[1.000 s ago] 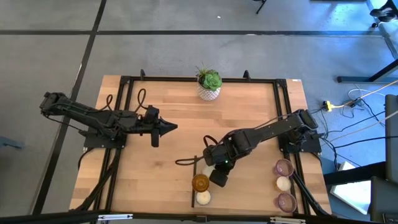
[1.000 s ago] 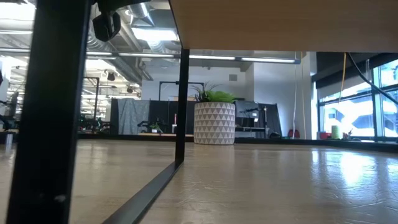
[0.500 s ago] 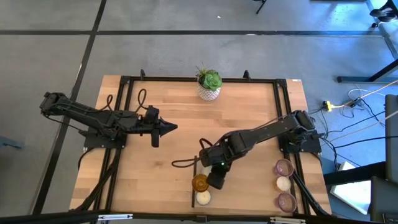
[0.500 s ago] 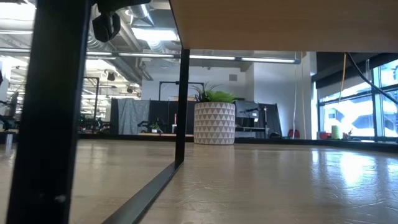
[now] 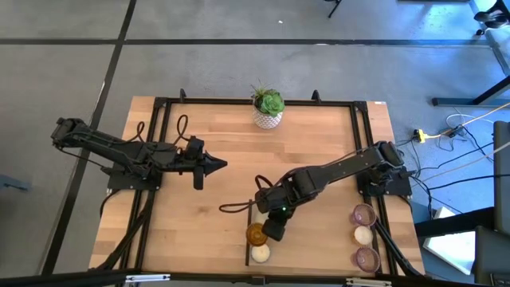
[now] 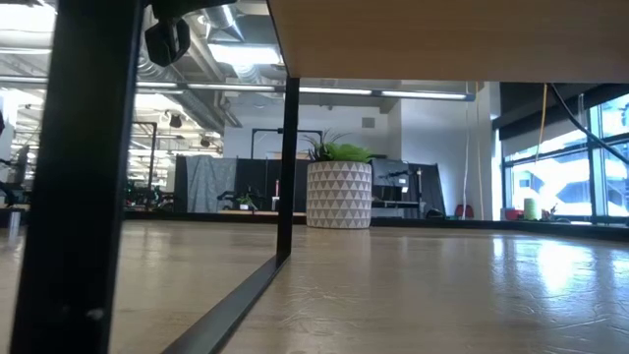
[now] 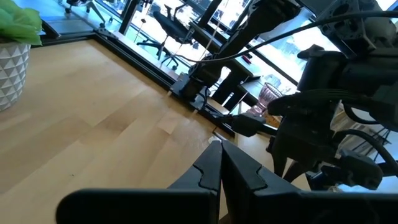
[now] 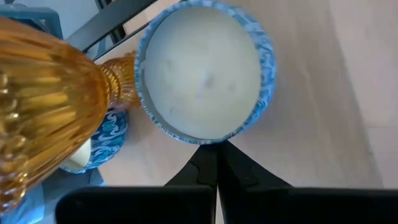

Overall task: Pick & Place candle stick holders
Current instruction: Put the light blue scented candle on the shelf aligned with the yellow glass candle holder

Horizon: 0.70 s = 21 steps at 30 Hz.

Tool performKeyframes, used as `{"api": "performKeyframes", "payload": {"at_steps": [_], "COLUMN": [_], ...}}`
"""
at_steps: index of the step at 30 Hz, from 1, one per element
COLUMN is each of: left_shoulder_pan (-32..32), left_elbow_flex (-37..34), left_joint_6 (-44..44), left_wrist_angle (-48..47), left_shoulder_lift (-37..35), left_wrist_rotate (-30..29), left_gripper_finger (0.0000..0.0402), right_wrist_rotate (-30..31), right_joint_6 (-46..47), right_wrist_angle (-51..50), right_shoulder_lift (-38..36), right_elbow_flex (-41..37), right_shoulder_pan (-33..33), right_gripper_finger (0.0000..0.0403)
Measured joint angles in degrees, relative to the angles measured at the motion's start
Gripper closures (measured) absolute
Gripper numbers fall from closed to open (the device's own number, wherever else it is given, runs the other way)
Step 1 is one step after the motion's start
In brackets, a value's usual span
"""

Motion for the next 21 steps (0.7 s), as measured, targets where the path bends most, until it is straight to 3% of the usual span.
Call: {"api": "performKeyframes", "payload": {"at_steps": [16, 21], "left_shoulder_pan": [0.0, 0.0], "left_elbow_flex": [0.0, 0.0], "left_joint_6": [0.0, 1.8], "left_wrist_angle": [0.0, 0.0], "left_shoulder_lift": [0.0, 0.0], "left_wrist_rotate": [0.0, -0.4], "left_gripper_finger": [0.0398, 0.0398], "right_wrist_rotate": [2.6, 9.7], "right_joint_6": [-1.8, -1.9], "right_wrist_angle": [-0.3, -3.6], "right_shoulder_lift": [-0.2, -1.3], "right_elbow_flex": [0.0, 1.3], "right_shoulder_pan": [-0.1, 0.8], "right_gripper_finger": [0.0403, 0.0403]}}
